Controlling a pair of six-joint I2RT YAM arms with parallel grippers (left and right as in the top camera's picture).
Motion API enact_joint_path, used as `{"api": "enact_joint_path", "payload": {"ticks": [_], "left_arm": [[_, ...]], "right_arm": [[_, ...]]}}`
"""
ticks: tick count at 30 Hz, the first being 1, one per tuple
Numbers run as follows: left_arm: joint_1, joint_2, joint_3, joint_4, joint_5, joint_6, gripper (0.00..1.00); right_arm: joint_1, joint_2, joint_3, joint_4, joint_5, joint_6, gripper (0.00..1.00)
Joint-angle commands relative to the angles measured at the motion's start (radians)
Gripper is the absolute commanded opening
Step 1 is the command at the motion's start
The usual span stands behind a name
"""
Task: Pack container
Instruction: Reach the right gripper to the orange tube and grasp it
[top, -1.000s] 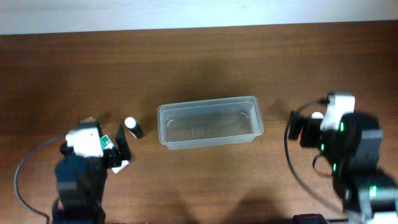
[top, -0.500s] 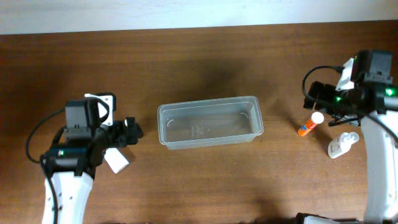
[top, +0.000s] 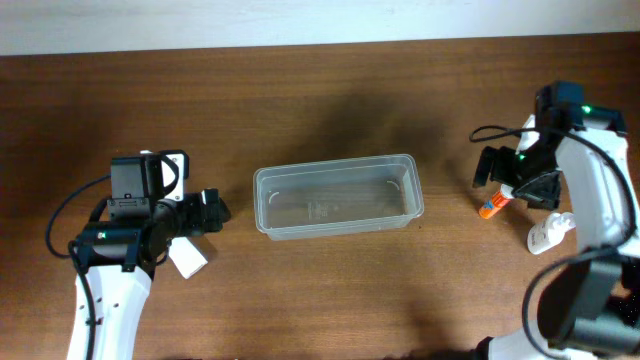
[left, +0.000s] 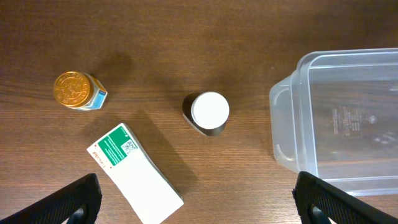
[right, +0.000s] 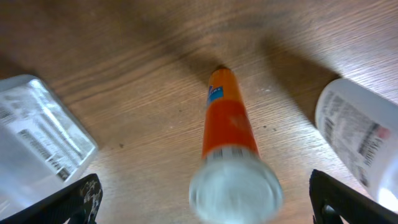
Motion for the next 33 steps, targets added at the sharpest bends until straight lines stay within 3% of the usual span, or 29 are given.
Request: {"api": "enact_joint_path", "payload": {"ticks": [1, 9, 18, 24, 26, 33], "left_arm": [[-0.004, 0.000, 0.024, 0.000, -0.012, 0.013, 0.99], [-0.004, 0.000, 0.024, 0.003, -0.012, 0.013, 0.99], [-0.004, 0.000, 0.024, 0.004, -0.012, 0.013, 0.99], [-0.004, 0.000, 0.024, 0.004, -0.012, 0.013, 0.99], [-0.004, 0.000, 0.024, 0.004, -0.012, 0.013, 0.99], [-0.004, 0.000, 0.024, 0.004, -0.011, 0.013, 0.99]], "right_arm": [[-0.017, 0.061, 0.021, 0.000, -0.007, 0.009, 0.98], [-0.067, 0.113, 0.019, 0.014, -0.007, 0.008, 0.99], [-0.073, 0.113, 0.019, 0.015, -0.007, 0.004, 0.63], [-0.072, 0.113, 0.019, 0.014, -0.007, 0.004, 0.49], [-0.072, 0.113, 0.019, 0.013, -0.007, 0.004, 0.40], [-0.072, 0.113, 0.019, 0.010, -0.007, 0.004, 0.28]]}}
